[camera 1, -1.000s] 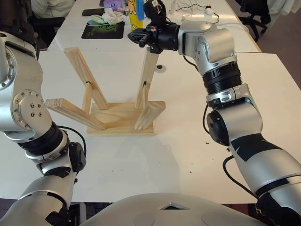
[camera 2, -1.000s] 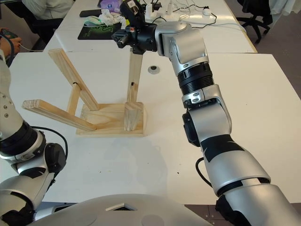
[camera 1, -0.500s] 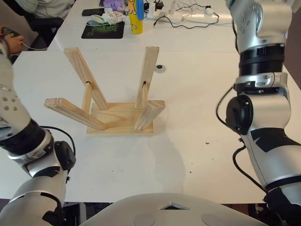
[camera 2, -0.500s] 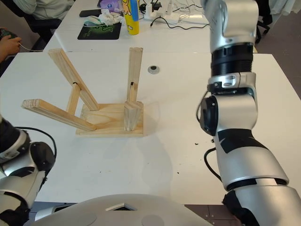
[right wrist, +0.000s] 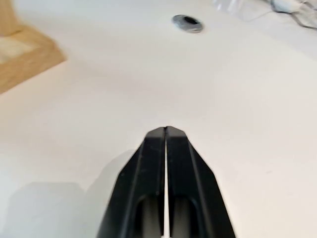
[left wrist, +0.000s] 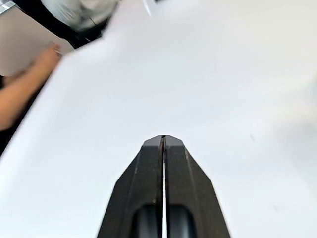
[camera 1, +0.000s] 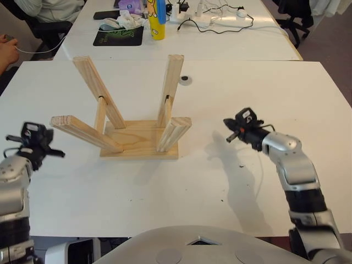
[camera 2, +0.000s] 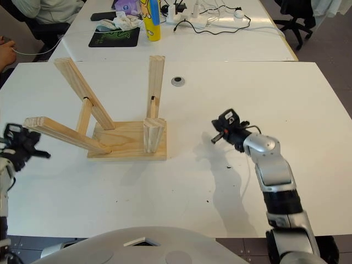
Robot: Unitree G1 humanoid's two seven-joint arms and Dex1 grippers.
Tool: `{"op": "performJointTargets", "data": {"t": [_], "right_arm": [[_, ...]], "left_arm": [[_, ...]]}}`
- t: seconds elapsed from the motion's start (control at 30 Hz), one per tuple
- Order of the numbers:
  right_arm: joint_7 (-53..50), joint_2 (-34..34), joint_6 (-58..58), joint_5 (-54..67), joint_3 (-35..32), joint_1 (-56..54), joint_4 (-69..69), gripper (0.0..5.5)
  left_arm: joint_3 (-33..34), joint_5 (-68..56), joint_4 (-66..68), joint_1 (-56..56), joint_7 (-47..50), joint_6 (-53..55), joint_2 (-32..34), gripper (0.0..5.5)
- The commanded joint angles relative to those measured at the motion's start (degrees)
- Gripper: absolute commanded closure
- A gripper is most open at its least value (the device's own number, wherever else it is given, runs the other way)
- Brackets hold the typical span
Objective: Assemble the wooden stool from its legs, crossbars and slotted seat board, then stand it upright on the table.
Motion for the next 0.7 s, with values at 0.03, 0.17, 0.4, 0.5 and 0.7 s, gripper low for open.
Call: {"op": "performJointTargets", "data": {"t": [0.03, 0.17, 0.4, 0.5, 0.7], "right_arm": [[0.5, -0.71, 6.3, 2.68, 3.49, 3.97, -9.96, 5.5], [-2.65, 0.92, 10.2, 0.8, 8.7, 3.01, -9.76, 5.5], [-7.4, 5.97, 11.86, -2.17, 14.78, -1.89, -3.24, 5.5], [-7.75, 7.14, 11.59, -2.44, 15.98, -3.05, -1.71, 5.5], [-5.22, 9.05, 14.46, 1.22, 16.47, -5.08, -1.39, 5.5]], "left_arm": [[-5.42, -1.16, -6.93, 6.2, -7.61, 1.11, 2.46, 5.49], [-9.27, 0.43, -6.94, 5.32, -7.3, 0.78, 1.05, 5.49], [-13.75, 1.28, -6.14, 3.27, -6.22, 0.58, -0.41, 5.49], [-14.39, 0.99, -6.56, 3.16, -6.6, 0.71, -0.12, 5.49], [-15.18, 0.61, -7.27, 1.46, -7.0, 1.16, 0.2, 5.49]]}}
